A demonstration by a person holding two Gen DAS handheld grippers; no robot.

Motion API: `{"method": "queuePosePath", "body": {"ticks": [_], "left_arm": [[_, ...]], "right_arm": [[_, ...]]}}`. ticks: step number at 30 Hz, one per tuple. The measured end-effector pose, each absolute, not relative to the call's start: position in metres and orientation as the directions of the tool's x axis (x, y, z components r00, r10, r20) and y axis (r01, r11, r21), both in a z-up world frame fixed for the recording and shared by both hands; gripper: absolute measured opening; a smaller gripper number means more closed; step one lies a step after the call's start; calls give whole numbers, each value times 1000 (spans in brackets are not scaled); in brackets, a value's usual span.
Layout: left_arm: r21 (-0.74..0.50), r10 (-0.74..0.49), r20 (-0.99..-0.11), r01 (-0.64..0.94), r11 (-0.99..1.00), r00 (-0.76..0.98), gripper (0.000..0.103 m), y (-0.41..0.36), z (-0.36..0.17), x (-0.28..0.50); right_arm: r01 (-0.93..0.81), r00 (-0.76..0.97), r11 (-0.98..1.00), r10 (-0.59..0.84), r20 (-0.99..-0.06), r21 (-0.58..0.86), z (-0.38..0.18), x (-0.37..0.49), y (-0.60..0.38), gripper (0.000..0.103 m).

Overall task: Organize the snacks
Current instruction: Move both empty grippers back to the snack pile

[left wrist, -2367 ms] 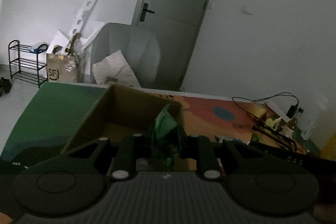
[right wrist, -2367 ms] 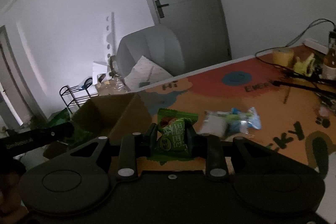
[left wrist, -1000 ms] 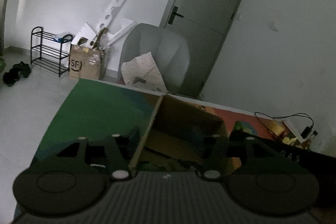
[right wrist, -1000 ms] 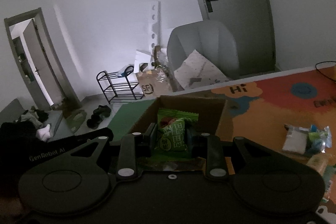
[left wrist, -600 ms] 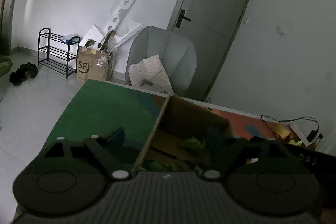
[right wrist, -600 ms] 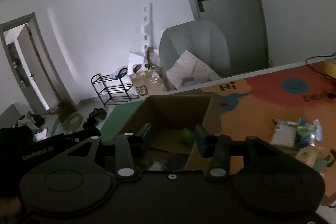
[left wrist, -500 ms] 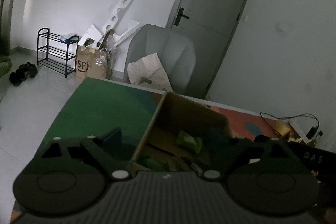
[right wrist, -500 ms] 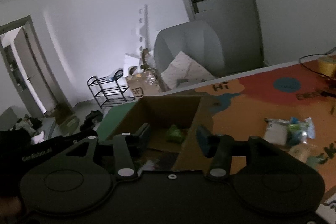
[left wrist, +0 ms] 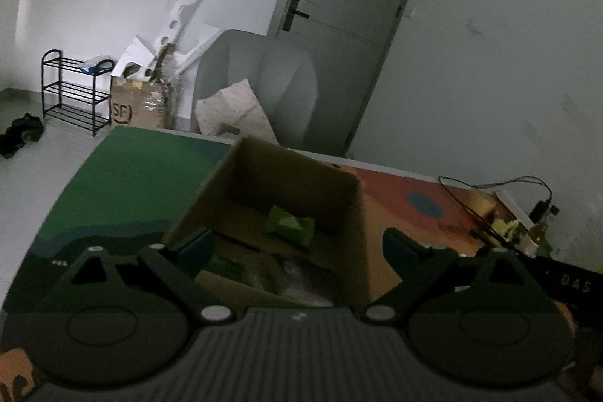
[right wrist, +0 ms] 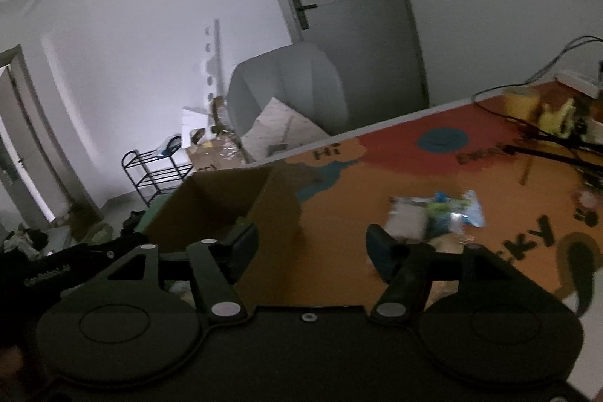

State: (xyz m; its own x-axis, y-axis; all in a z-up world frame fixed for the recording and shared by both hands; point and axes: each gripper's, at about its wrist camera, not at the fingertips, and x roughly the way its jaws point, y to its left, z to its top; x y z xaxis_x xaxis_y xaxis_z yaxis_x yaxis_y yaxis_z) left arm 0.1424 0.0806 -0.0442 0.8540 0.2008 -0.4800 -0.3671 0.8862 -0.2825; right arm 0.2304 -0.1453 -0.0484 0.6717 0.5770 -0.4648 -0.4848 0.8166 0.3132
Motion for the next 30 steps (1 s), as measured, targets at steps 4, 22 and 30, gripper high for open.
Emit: {"method": "queuePosePath", "body": {"ticks": [4,22,30], "left_arm": [[-277,178,-481,-341,898,858,96,66,-45,147],[-265,56,-502,-215,940,863,99,9,-52,169],[-258,15,-492,-162,952,870,98,-11,-54,182]], "right_arm": [[-466,681,828,561,-471,313,-50,231,-161,79],[-347,707,879,475,-524,328,-72,238,-220,102],[-323,730,880,465,-501,347,-79,247,-240,93]]}}
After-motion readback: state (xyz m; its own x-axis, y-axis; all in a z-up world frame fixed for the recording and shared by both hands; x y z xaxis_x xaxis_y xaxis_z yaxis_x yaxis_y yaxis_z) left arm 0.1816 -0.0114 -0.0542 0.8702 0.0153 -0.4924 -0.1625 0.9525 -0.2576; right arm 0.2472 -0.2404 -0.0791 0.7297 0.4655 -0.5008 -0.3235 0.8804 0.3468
